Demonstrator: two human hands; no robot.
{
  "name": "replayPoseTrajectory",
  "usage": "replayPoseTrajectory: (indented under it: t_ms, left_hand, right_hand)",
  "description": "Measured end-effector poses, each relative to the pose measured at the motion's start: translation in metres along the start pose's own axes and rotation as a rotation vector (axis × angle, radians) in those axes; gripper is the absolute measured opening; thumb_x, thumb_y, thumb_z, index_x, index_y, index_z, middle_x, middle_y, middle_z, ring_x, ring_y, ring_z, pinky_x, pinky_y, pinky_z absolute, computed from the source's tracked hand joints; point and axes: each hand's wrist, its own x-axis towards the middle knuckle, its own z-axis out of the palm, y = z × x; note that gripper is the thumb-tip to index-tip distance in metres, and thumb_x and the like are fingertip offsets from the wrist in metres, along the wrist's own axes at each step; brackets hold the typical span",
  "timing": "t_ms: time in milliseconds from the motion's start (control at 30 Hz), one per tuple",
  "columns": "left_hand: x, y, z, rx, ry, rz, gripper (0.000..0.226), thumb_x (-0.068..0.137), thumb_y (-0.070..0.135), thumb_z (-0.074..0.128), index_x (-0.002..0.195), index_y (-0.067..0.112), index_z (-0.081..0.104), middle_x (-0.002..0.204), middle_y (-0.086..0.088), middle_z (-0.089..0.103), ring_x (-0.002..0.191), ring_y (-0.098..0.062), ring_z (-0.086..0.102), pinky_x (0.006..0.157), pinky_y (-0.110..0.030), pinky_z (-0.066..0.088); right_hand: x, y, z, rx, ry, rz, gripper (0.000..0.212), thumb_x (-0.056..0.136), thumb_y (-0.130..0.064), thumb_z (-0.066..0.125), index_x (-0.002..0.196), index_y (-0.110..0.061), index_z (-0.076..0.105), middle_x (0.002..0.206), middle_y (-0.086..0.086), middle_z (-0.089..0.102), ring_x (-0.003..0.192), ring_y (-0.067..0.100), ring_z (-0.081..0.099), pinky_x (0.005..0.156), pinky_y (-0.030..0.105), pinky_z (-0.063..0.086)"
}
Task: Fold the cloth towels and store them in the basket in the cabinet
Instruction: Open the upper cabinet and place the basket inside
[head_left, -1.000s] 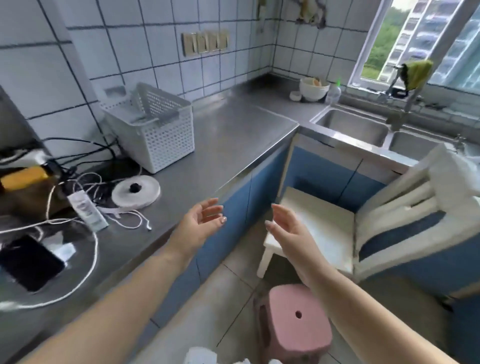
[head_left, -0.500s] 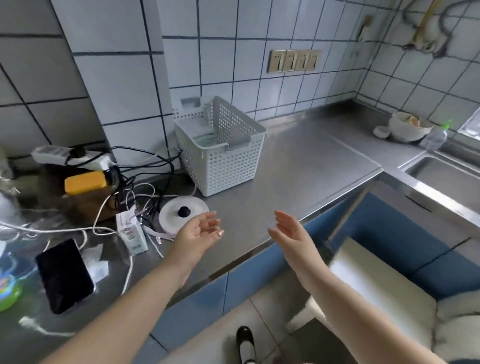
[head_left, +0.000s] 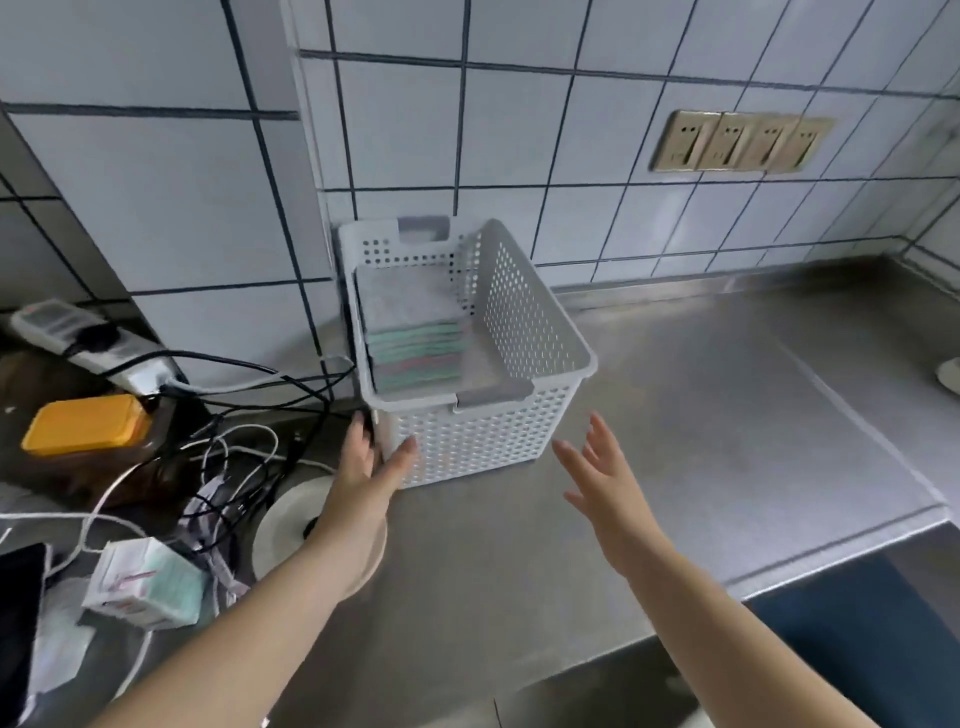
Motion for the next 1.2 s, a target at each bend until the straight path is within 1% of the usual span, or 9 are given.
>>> replayPoseTrajectory:
  t_ms: [100,167,267,400,467,600,833,1067,1200]
  left_hand:
    - [0.025,0.002,0.006,0.084,0.028,0.041,0.074,0.070,0.055,0.071,0.134,0.033,0.043,0.134,0.011,0.055,0.127,-0.007,0.048,0.111,-0.038,0.032]
    - [0.037,0.002,0.008,0.097,0.073,0.019,0.075,0.065,0.063,0.070,0.130,0.035,0.045,0.129,0.013,0.057,0.122,-0.006,0.051,0.110,-0.040,0.034]
    - [0.047,0.004,0.012,0.123,0.137,0.018,0.063,0.071,0.050,0.067,0.128,0.034,0.046,0.122,0.013,0.061,0.114,-0.004,0.056,0.107,-0.039,0.037]
    - [0.052,0.004,0.012,0.149,0.184,0.070,0.051,0.077,0.033,0.071,0.123,0.036,0.050,0.118,0.012,0.064,0.112,-0.007,0.058,0.101,-0.039,0.041]
    - [0.052,0.006,0.013,0.156,0.156,0.104,0.044,0.086,0.016,0.065,0.115,0.045,0.049,0.113,0.020,0.064,0.107,0.002,0.059,0.097,-0.029,0.043]
    - [0.050,0.010,0.014,0.159,0.096,0.164,0.050,0.077,0.022,0.061,0.116,0.049,0.047,0.113,0.027,0.063,0.109,0.006,0.057,0.095,-0.023,0.041]
    - [0.027,0.016,0.002,0.105,-0.057,0.177,0.055,0.080,0.019,0.060,0.124,0.047,0.046,0.122,0.021,0.061,0.117,0.000,0.055,0.099,-0.029,0.039]
    - [-0.006,0.028,-0.017,0.081,-0.220,0.203,0.060,0.080,0.014,0.066,0.130,0.037,0.041,0.115,0.024,0.064,0.111,0.004,0.057,0.083,-0.010,0.047]
    - [-0.032,0.040,-0.034,0.092,-0.350,0.199,0.050,0.087,0.013,0.062,0.122,0.044,0.043,0.111,0.027,0.064,0.108,0.007,0.058,0.083,-0.011,0.047]
  right_hand:
    - [0.035,-0.018,-0.006,0.063,-0.027,0.003,0.070,0.087,-0.043,0.058,0.146,-0.034,0.022,0.143,-0.012,0.036,0.138,0.009,0.029,0.107,0.046,0.037]
    - [0.054,-0.032,-0.008,0.056,-0.067,-0.005,0.050,0.090,-0.043,0.054,0.137,-0.036,0.036,0.121,-0.025,0.051,0.120,0.000,0.048,0.103,0.043,0.040]
    - [0.078,-0.045,-0.007,0.120,-0.112,0.017,0.026,0.093,-0.035,0.053,0.118,-0.038,0.047,0.094,-0.031,0.059,0.081,-0.014,0.059,0.088,0.035,0.042]
    - [0.093,-0.045,-0.004,0.222,-0.136,0.084,0.015,0.094,-0.023,0.053,0.104,-0.033,0.056,0.091,-0.016,0.065,0.084,0.000,0.061,0.094,0.040,0.045]
    - [0.096,-0.043,-0.004,0.255,-0.125,0.087,0.017,0.094,-0.017,0.052,0.100,-0.031,0.058,0.084,-0.012,0.064,0.082,0.007,0.060,0.100,0.046,0.044]
    - [0.094,-0.046,-0.004,0.256,-0.121,0.053,0.030,0.092,-0.008,0.049,0.102,-0.035,0.059,0.085,-0.011,0.065,0.083,0.010,0.059,0.100,0.051,0.043]
    - [0.055,-0.045,-0.008,0.233,-0.059,0.021,0.039,0.091,-0.007,0.047,0.105,-0.041,0.058,0.083,-0.013,0.067,0.086,0.012,0.059,0.101,0.056,0.041]
    - [-0.017,-0.041,-0.001,0.236,0.055,-0.050,0.046,0.092,-0.005,0.043,0.124,-0.037,0.051,0.078,-0.018,0.068,0.076,0.005,0.062,0.096,0.051,0.046]
    - [-0.076,-0.035,0.011,0.297,0.219,-0.055,0.048,0.092,-0.003,0.042,0.131,-0.031,0.048,0.079,-0.013,0.065,0.072,0.005,0.060,0.081,0.043,0.048]
